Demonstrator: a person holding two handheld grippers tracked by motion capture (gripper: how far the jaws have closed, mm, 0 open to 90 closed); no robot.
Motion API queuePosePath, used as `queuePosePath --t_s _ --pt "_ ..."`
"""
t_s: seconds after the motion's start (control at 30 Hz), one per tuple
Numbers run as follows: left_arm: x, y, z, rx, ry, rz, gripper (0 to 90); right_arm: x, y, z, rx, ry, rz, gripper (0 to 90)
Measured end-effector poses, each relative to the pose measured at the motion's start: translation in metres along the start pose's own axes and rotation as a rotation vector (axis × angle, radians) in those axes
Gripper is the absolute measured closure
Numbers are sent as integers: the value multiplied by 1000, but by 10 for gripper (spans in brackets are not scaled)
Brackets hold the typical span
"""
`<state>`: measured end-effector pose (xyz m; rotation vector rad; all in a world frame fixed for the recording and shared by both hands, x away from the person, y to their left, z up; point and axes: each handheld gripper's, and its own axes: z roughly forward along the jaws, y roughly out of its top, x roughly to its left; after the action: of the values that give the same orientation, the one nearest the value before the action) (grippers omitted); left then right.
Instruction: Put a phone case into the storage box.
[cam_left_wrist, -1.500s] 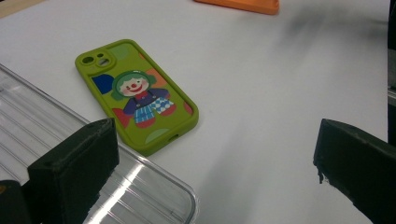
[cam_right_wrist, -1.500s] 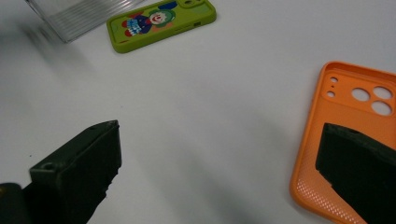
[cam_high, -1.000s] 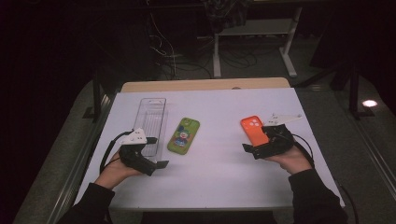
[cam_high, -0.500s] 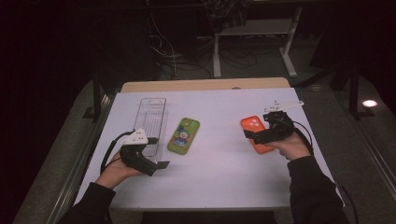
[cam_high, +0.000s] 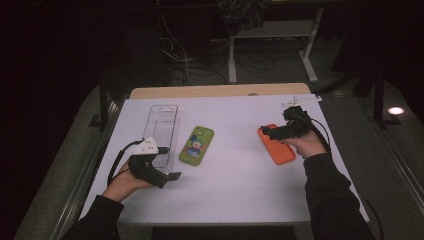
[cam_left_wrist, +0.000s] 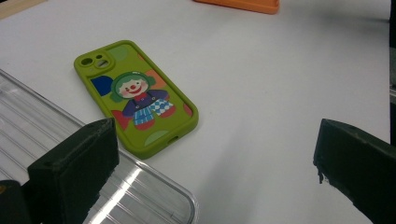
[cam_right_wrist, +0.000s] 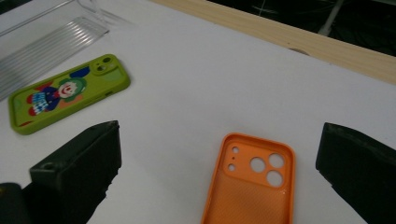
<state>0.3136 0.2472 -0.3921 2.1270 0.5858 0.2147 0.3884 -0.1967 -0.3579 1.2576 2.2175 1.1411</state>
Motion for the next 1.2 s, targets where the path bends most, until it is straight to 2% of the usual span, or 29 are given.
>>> queuePosePath --t_s 0.23,0.4,0.5,0.6,0.63,0.8,1.17,1.2 --pt "0 0 0 -3 -3 1 0 -8 8 12 13 -44 28 0" --pt "1 0 -1 -5 -3 4 0 -14 13 15 21 -71 43 0" --pt "1 0 0 -2 -5 2 0 -21 18 17 24 -105 59 0" --pt "0 0 0 -5 -7 0 0 -24 19 18 26 -112 77 0" --pt "0 0 0 -5 -8 0 0 -28 20 18 27 -131 82 0" --pt "0 0 0 -4 -7 -1 0 -34 20 19 27 -146 108 0" --pt "0 0 0 2 -7 -1 0 -33 11 24 63 -162 101 0" --pt "0 0 0 3 -8 4 0 -33 10 25 64 -160 111 0"
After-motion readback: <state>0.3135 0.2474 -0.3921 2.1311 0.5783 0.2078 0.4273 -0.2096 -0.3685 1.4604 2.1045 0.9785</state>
